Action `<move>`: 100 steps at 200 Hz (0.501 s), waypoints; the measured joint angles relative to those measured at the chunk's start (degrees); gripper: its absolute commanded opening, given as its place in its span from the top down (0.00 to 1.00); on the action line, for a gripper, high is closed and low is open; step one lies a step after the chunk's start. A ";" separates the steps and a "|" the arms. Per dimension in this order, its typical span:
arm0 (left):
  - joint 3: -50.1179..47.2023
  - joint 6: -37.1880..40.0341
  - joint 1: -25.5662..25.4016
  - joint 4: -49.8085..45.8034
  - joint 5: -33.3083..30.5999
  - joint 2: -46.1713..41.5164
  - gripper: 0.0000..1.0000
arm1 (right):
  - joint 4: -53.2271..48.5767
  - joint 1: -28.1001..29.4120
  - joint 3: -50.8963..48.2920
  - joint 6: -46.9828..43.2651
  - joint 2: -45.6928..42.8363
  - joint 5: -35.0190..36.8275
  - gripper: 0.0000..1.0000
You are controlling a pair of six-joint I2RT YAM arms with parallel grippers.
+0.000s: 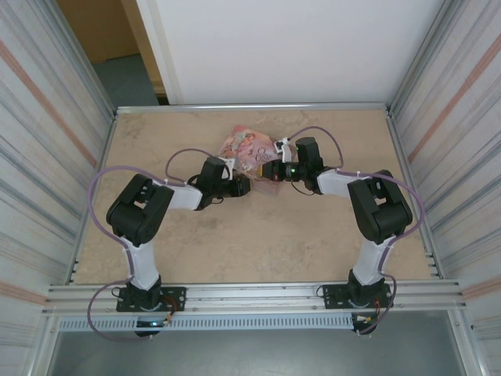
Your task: Unlock the padlock with the key
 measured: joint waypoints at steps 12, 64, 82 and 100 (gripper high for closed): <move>-0.13 -0.37 0.00 0.17 -0.11 0.00 0.74 | -0.96 0.11 0.00 0.00 -0.83 0.00 1.00; -0.70 -1.57 -0.57 -1.68 -0.31 -1.64 0.78 | -7.50 0.24 -2.14 -2.99 -11.39 1.20 1.00; -0.76 -2.75 -0.87 -3.17 0.13 -2.99 0.79 | -10.54 0.28 -4.66 -5.42 -16.65 2.34 1.00; -0.76 -4.17 -1.18 -5.05 0.79 -4.63 0.80 | -13.77 0.76 -8.00 -8.37 -21.75 4.44 1.00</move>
